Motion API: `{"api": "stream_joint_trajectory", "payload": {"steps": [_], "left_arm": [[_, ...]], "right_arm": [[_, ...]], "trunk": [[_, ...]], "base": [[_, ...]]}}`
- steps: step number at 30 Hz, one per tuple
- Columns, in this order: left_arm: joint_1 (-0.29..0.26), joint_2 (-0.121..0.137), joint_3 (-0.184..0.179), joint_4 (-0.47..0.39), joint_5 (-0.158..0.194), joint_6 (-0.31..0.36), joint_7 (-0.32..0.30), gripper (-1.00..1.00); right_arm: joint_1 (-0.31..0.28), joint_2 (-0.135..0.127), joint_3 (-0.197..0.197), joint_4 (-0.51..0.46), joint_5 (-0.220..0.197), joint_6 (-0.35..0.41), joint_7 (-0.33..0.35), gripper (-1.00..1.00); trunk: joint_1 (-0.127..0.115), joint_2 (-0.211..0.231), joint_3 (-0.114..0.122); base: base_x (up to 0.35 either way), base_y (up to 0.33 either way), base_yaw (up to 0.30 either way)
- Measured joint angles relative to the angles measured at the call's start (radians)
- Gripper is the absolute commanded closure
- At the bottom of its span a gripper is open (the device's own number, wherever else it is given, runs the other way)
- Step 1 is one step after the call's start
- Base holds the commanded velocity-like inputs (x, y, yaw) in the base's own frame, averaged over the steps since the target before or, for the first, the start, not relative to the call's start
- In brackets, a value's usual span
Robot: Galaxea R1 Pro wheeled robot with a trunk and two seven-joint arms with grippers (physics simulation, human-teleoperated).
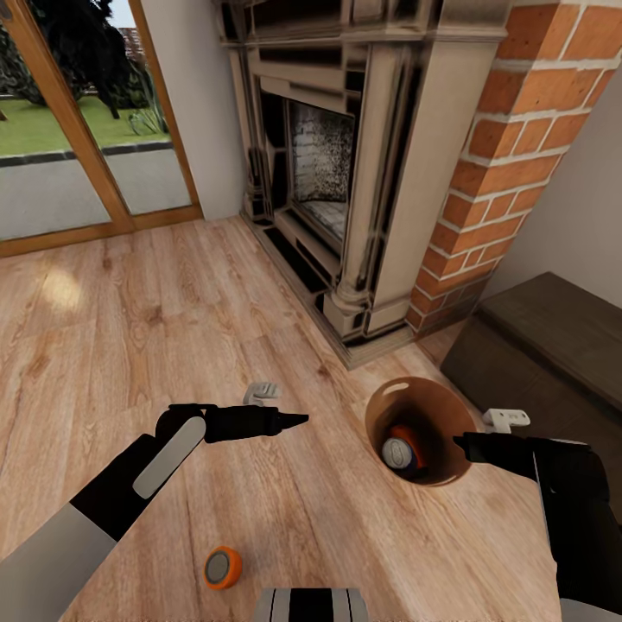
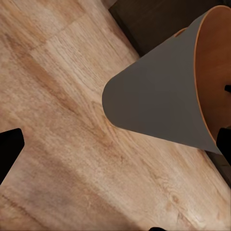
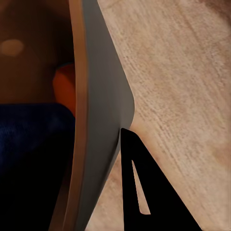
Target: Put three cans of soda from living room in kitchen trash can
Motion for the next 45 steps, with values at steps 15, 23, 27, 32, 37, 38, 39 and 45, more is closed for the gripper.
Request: {"api": "stream_joint_trajectory", "payload": {"steps": [15, 23, 27, 32, 37, 38, 39, 45], "left_arm": [[0.000, 0.001, -0.001, 0.000, 0.000, 0.000, -0.001, -1.00], [0.000, 0.001, -0.001, -0.001, 0.000, 0.000, -0.002, -1.00], [0.000, 0.001, -0.002, -0.001, 0.000, 0.000, -0.002, -1.00], [0.000, 0.001, -0.002, -0.002, 0.000, 0.000, -0.001, -1.00], [0.000, 0.001, -0.002, -0.002, 0.000, 0.000, -0.002, -1.00], [0.000, 0.001, -0.002, -0.002, 0.000, 0.000, -0.002, -1.00], [0.000, 0.001, -0.002, -0.002, 0.000, 0.000, -0.002, -1.00], [-0.001, 0.001, -0.002, -0.002, 0.000, 0.000, -0.002, -1.00]], "right_arm": [[-0.001, -0.001, 0.000, 0.000, 0.000, -0.072, -0.006, 1.00], [-0.002, -0.001, 0.000, -0.001, -0.001, -0.069, -0.001, 1.00], [-0.003, 0.000, 0.000, -0.001, -0.003, -0.066, 0.001, 1.00], [-0.004, 0.001, 0.000, 0.000, -0.003, -0.066, 0.001, 1.00], [-0.005, 0.008, 0.001, 0.000, -0.001, -0.067, 0.002, 1.00], [-0.005, 0.012, 0.002, 0.000, -0.001, -0.068, 0.002, 1.00], [-0.005, 0.014, 0.005, 0.000, -0.002, -0.067, 0.003, 1.00], [-0.018, 0.017, 0.007, 0.000, -0.002, -0.067, 0.002, 1.00]], "trunk": [[0.000, 0.000, -0.022], [0.000, 0.000, -0.031], [0.000, 0.000, -0.036], [0.000, 0.000, -0.041], [0.000, 0.000, -0.047], [0.000, 0.000, -0.048], [0.000, 0.000, -0.049], [0.000, 0.000, -0.056]], "base": [[0.000, 0.000, 0.000], [0.000, 0.000, 0.000], [0.000, 0.000, 0.000], [0.000, 0.000, 0.000], [0.000, 0.000, 0.000], [0.000, 0.000, 0.000], [0.000, 0.000, 0.000], [0.000, 0.000, 0.000]]}}
